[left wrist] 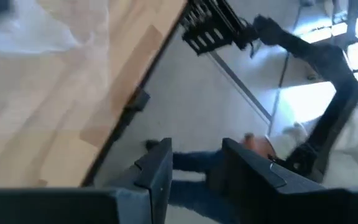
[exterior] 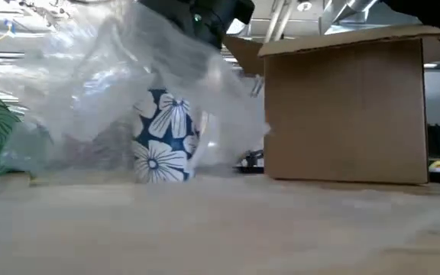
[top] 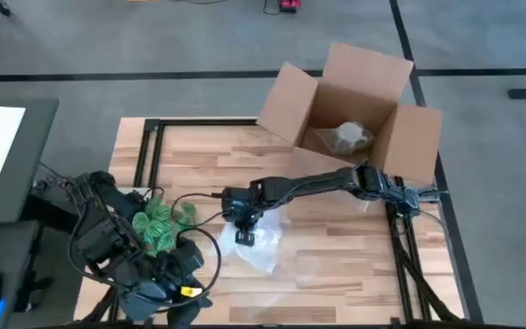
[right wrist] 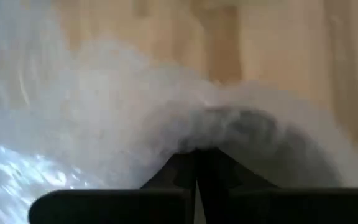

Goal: Wrap mug
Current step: Wrap the blue mug with bubble wrap

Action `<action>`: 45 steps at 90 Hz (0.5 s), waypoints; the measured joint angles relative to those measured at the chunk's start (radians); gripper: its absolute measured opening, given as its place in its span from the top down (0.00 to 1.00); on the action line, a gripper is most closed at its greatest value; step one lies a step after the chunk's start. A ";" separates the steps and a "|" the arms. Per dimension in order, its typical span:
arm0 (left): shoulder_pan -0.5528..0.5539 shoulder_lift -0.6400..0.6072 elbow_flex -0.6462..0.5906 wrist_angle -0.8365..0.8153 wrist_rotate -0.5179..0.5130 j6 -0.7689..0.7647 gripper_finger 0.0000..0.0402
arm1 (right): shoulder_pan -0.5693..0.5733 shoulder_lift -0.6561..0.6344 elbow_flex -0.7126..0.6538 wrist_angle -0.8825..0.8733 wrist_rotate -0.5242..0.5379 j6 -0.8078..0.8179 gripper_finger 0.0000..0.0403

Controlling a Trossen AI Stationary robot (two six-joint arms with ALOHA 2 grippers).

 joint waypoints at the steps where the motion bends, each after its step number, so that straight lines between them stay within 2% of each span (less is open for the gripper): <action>1: 0.000 0.000 0.001 -0.005 -0.004 0.000 0.71 | 0.002 0.000 0.000 0.003 -0.001 0.000 1.00; 24: 0.000 0.000 0.002 -0.059 -0.029 0.048 0.71 | 0.015 -0.004 0.071 -0.067 -0.006 -0.008 1.00; 34: -0.003 0.000 0.002 -0.095 -0.041 0.075 0.71 | 0.010 -0.004 0.143 -0.179 -0.006 -0.044 1.00; 45: -0.018 0.000 0.002 -0.171 -0.050 0.032 0.71 | 0.005 -0.006 0.226 -0.285 -0.012 -0.081 1.00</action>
